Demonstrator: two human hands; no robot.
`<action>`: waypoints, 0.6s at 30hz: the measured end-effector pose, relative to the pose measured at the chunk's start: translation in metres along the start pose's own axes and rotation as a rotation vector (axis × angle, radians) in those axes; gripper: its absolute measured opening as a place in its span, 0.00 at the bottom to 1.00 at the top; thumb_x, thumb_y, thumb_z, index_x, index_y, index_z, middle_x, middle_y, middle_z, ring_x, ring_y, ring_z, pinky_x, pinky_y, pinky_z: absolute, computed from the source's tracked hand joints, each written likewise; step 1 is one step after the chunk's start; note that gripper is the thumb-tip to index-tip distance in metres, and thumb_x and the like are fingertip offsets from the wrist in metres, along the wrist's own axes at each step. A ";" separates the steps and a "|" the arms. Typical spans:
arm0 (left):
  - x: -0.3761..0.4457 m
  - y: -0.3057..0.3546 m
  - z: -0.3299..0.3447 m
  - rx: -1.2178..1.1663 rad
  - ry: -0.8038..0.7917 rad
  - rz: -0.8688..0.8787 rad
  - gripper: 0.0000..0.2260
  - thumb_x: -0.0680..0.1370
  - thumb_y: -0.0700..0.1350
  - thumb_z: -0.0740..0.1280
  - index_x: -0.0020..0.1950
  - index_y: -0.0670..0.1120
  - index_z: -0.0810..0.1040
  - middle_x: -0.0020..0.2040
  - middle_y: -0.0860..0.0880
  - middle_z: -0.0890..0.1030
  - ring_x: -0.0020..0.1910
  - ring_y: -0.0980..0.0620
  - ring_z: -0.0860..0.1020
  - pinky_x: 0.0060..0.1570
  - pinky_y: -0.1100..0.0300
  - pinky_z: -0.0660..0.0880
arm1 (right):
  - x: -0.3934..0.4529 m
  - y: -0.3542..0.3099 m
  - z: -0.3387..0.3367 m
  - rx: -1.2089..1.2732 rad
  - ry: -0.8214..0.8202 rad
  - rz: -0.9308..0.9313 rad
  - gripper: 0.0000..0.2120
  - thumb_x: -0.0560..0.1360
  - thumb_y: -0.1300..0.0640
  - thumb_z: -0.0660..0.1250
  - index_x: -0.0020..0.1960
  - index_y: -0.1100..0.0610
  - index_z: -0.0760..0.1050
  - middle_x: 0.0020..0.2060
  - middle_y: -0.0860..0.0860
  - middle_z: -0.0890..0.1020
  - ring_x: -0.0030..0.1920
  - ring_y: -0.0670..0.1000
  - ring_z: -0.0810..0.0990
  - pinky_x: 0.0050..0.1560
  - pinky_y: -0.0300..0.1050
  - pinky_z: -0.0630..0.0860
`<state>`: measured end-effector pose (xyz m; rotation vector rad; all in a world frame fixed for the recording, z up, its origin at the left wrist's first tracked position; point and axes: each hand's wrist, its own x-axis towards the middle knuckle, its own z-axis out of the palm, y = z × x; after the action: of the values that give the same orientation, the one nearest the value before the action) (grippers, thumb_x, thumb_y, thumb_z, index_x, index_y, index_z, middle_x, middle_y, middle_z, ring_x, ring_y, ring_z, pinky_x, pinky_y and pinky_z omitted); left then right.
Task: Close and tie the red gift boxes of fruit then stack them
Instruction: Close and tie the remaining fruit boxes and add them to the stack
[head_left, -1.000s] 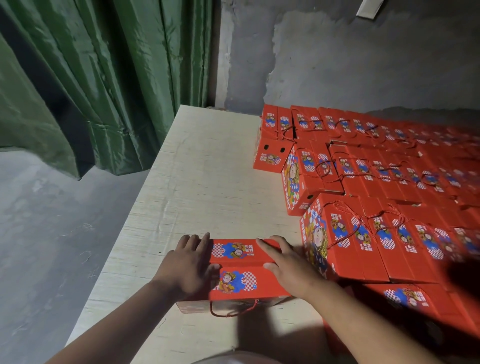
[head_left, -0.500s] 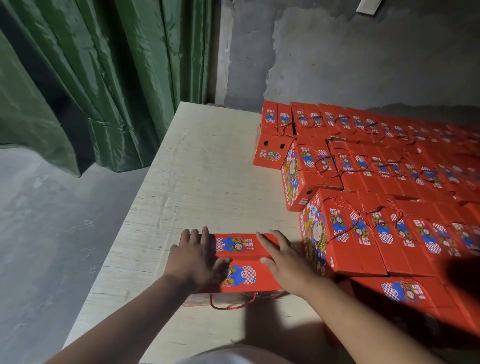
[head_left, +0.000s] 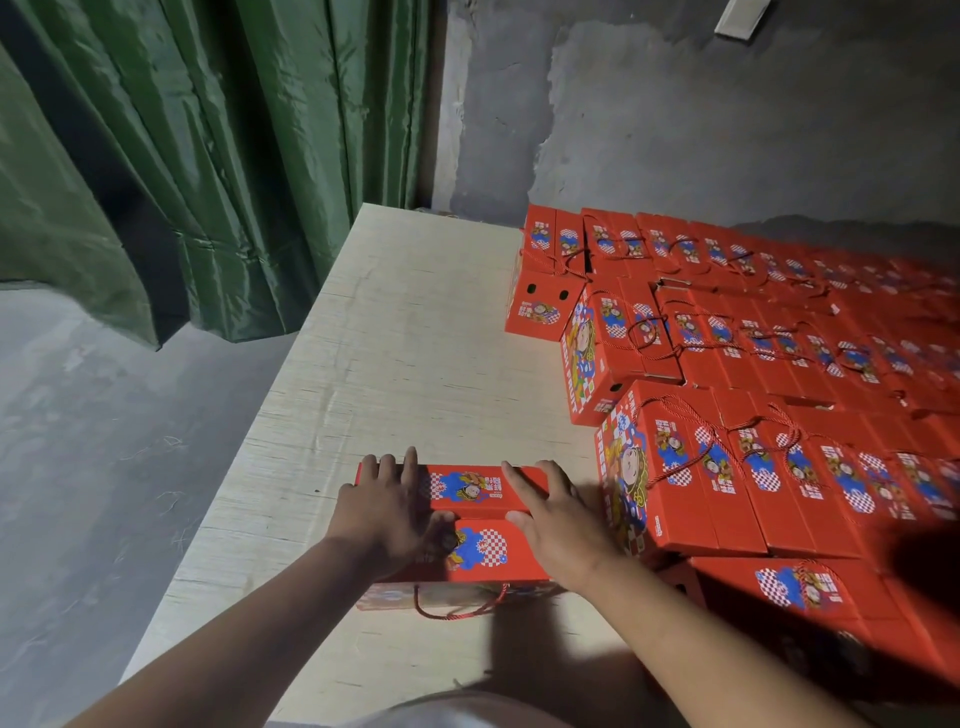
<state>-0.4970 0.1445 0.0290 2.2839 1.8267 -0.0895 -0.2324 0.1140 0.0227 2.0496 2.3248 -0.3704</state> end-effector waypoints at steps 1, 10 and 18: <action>0.000 -0.001 0.001 -0.002 0.005 0.004 0.50 0.71 0.80 0.44 0.83 0.47 0.49 0.71 0.47 0.69 0.71 0.45 0.64 0.57 0.46 0.75 | -0.001 0.000 0.001 0.029 0.001 0.002 0.31 0.83 0.37 0.54 0.80 0.34 0.41 0.77 0.53 0.54 0.69 0.59 0.72 0.63 0.52 0.75; -0.005 -0.007 0.003 -0.139 0.014 0.035 0.40 0.78 0.74 0.41 0.84 0.53 0.51 0.83 0.49 0.57 0.82 0.48 0.52 0.73 0.44 0.63 | -0.005 0.002 0.012 0.346 0.010 0.031 0.27 0.83 0.36 0.52 0.79 0.30 0.48 0.82 0.42 0.46 0.82 0.50 0.49 0.78 0.45 0.53; -0.009 -0.038 0.029 -0.679 0.210 -0.009 0.22 0.84 0.51 0.61 0.78 0.50 0.69 0.81 0.44 0.60 0.81 0.44 0.55 0.78 0.48 0.58 | -0.007 -0.004 0.024 0.677 0.092 0.128 0.22 0.86 0.52 0.58 0.78 0.37 0.66 0.79 0.29 0.50 0.73 0.32 0.61 0.66 0.21 0.55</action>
<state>-0.5331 0.1376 -0.0024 1.8422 1.6142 0.6840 -0.2381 0.1020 0.0016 2.5011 2.3064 -1.2209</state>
